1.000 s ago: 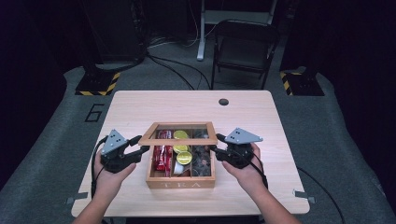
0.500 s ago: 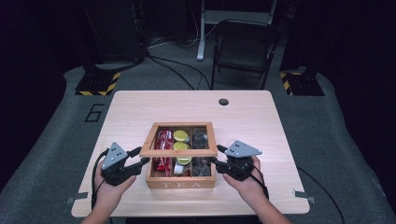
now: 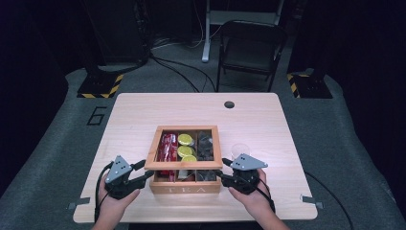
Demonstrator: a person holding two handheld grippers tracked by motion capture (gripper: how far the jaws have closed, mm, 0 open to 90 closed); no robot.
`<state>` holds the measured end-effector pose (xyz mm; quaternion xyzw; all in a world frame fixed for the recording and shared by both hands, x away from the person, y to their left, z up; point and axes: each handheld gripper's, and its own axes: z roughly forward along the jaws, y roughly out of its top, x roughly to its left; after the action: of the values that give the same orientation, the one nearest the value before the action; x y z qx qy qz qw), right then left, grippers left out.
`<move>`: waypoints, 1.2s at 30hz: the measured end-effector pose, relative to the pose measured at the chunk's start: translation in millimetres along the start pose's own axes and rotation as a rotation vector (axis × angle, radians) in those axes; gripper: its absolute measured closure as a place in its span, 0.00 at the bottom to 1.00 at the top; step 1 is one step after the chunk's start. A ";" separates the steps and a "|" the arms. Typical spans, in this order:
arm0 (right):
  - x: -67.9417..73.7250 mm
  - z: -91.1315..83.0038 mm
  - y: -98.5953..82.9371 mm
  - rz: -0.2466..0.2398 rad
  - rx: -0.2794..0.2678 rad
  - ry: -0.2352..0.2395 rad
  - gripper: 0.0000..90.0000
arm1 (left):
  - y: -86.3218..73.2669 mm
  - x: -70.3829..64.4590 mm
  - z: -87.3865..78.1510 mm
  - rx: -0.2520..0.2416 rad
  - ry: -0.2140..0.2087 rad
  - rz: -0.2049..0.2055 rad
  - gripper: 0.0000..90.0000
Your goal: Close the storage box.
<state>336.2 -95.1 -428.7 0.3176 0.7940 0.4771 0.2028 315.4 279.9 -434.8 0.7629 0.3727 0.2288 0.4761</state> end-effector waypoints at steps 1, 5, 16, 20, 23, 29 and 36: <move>0.6 0.3 -1.4 0.005 0.002 0.001 0.59 | -0.5 -0.1 0.2 0.006 -0.001 0.001 0.60; 2.1 0.8 -4.0 -0.007 0.009 -0.002 0.58 | -1.5 -0.7 1.0 0.025 -0.008 -0.019 0.60; 2.9 4.8 -14.3 0.000 0.045 0.024 0.57 | -14.1 -2.8 4.3 0.060 -0.013 -0.004 0.60; 5.2 8.2 -19.7 0.011 0.076 0.043 0.57 | -20.2 -4.1 5.9 0.094 -0.020 -0.006 0.60; 6.3 10.5 -22.1 0.005 0.098 0.051 0.57 | -21.4 -5.1 7.3 0.113 -0.034 -0.018 0.59; 6.2 11.0 -24.4 0.015 0.119 0.069 0.56 | -23.3 -5.8 9.0 0.146 -0.047 -0.038 0.57; 8.0 15.0 -28.7 0.023 0.176 0.080 0.53 | -29.1 -8.8 11.8 0.181 -0.053 -0.037 0.55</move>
<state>330.9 -89.9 -461.2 0.3240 0.8366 0.4200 0.1369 308.0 274.3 -466.1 0.8016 0.3931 0.1654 0.4190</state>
